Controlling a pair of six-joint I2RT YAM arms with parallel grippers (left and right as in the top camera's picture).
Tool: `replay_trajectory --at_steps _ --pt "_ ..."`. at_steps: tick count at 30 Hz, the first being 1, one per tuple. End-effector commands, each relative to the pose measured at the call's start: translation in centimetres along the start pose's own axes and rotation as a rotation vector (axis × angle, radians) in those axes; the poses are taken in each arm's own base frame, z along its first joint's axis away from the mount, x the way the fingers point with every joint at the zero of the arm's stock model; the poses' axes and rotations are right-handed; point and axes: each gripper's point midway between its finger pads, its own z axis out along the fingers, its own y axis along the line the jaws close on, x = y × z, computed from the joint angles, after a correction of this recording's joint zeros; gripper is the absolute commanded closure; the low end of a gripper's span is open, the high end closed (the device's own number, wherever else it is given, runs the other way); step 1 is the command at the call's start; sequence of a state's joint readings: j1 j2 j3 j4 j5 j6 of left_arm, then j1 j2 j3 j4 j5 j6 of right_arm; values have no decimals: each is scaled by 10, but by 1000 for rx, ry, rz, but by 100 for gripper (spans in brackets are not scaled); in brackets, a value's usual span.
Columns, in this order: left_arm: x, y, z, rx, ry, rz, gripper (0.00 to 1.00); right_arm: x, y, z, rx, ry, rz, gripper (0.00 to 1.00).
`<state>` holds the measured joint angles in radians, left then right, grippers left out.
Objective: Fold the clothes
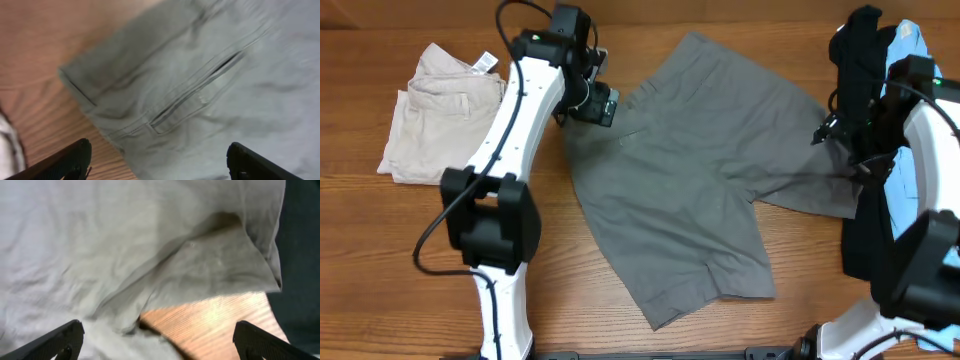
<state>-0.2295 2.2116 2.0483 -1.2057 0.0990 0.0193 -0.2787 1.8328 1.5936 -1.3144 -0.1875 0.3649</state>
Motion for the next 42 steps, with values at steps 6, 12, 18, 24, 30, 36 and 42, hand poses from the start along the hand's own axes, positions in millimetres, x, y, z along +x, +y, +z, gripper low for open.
replay_trajectory --at_steps 6,12,18,24,30,36,42 --pt "17 41 48 -53 113 -189 9 20 28 -25 -49 -27 -112 0" --pt "17 59 53 -69 113 -236 20 26 41 -22 -55 -29 -152 0" --pt "16 64 61 -103 99 -262 35 28 43 -22 -56 -27 -160 0" --pt "11 59 73 -85 67 -276 55 27 44 -22 -57 -30 -161 0" --pt "19 49 89 -58 83 -292 89 26 44 -22 -58 -32 -162 0" --pt "41 49 96 -70 154 -299 96 27 44 -21 -57 -31 -161 0" --pt "75 59 79 -126 285 -362 96 26 44 -22 -57 -31 -162 0"
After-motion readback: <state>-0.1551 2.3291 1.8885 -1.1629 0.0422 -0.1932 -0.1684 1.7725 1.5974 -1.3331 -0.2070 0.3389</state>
